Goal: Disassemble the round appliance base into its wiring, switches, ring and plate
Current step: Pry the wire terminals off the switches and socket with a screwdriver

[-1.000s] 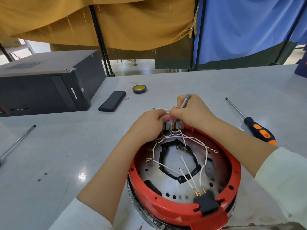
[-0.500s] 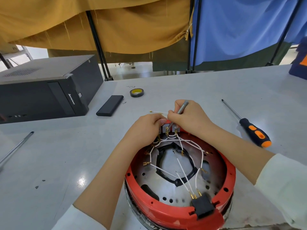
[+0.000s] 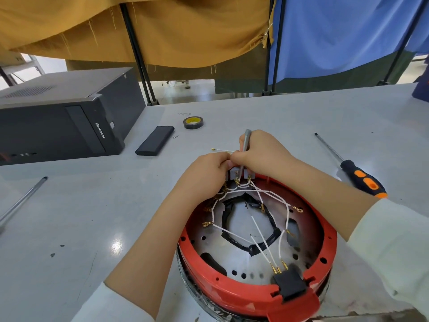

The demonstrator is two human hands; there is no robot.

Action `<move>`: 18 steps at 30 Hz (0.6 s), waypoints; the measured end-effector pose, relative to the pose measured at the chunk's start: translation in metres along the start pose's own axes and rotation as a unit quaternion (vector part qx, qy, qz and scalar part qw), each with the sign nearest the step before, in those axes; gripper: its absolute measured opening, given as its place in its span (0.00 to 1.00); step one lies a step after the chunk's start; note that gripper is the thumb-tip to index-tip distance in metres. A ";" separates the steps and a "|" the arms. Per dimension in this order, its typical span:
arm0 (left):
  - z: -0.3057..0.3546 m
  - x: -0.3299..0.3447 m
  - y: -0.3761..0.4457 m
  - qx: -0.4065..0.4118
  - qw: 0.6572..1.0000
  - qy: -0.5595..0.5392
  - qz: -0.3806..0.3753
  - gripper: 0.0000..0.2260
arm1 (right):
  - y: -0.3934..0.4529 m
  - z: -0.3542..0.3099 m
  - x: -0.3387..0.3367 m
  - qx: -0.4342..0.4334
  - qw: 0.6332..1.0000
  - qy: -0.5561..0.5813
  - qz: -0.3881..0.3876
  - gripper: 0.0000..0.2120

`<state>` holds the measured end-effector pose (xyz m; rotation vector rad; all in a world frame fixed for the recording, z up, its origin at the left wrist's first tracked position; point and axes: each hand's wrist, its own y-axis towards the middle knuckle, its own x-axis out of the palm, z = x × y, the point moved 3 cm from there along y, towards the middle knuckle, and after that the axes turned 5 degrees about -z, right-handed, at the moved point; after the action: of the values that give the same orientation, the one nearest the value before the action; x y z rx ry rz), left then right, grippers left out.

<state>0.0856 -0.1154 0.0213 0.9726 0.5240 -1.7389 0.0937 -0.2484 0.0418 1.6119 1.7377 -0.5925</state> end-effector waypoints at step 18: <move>0.004 -0.001 -0.003 -0.014 1.000 -0.008 -0.012 0.11 | -0.012 0.005 -0.008 -0.029 0.994 0.074 0.078 0.14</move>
<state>0.0821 -0.1164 0.0238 0.9368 0.5504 -1.7552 0.0823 -0.2594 0.0431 1.7688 1.6968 -0.3537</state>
